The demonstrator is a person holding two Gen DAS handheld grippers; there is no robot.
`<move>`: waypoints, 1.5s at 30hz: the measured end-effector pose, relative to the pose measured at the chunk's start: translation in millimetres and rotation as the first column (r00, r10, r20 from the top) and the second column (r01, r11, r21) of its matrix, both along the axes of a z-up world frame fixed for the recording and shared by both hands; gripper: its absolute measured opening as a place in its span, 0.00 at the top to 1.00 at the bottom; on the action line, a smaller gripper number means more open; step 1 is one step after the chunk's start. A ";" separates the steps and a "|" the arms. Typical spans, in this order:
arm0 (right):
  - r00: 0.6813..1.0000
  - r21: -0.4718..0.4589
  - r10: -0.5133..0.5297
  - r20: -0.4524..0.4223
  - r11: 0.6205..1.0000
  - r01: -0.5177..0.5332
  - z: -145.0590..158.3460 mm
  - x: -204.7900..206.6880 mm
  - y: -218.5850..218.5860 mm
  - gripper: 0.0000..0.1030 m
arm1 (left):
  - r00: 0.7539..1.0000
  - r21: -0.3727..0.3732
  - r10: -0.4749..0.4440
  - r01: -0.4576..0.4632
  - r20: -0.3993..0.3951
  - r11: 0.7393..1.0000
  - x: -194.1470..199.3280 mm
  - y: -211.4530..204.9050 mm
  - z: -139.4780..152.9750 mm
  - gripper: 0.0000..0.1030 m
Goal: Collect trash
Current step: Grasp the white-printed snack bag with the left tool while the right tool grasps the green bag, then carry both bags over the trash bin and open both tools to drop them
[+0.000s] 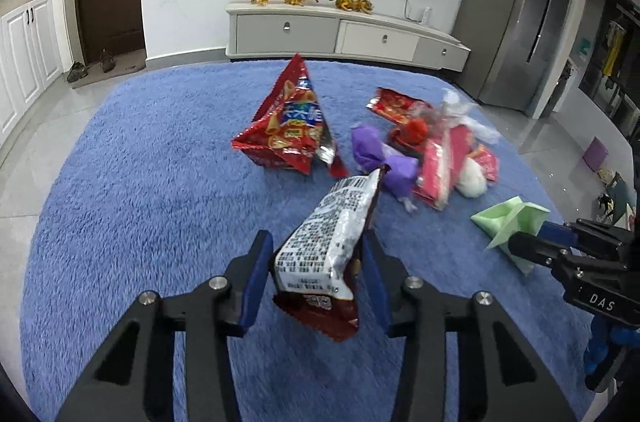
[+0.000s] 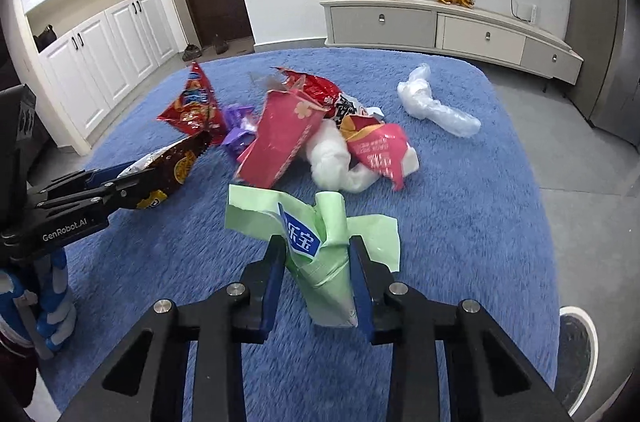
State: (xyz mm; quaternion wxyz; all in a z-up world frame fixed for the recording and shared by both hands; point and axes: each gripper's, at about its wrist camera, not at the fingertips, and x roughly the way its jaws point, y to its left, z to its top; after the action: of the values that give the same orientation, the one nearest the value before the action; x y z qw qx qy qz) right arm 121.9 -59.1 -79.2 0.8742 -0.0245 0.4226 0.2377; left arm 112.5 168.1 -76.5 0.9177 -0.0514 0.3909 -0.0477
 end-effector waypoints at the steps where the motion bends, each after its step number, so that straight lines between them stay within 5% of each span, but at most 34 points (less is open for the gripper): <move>1: 1.000 0.008 -0.001 0.001 1.000 0.001 1.5 -4.3 -0.9 0.72 | 1.000 0.004 -0.005 0.005 0.005 1.000 -4.4 -2.5 2.4 0.60; 16: 0.991 0.096 -0.085 0.100 0.992 0.076 49.4 -86.8 -47.8 0.72 | 0.990 0.048 -0.096 0.092 0.099 0.995 -71.4 -58.1 57.4 0.60; 27: 0.947 0.137 -0.246 0.206 0.966 0.222 84.5 -136.8 -126.7 0.72 | 0.961 0.063 -0.227 0.220 0.158 0.974 -100.0 -124.2 94.7 0.60; 35: 0.889 0.178 -0.423 0.178 0.902 0.394 66.2 -139.6 -216.8 0.72 | 0.918 0.113 -0.379 0.367 0.116 0.923 -82.8 -219.1 96.5 0.60; 45: 0.804 0.183 -0.595 0.015 0.792 0.583 7.3 -118.9 -314.5 0.71 | 0.841 0.139 -0.540 0.532 0.022 0.835 -44.9 -350.2 61.3 0.60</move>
State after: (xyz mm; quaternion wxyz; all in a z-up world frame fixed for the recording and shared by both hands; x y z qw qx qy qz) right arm 3.0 -373.5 -72.0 0.9182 0.1740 0.3557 -0.0124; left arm 67.6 -182.1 -15.1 0.8804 0.1203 0.3639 -0.2793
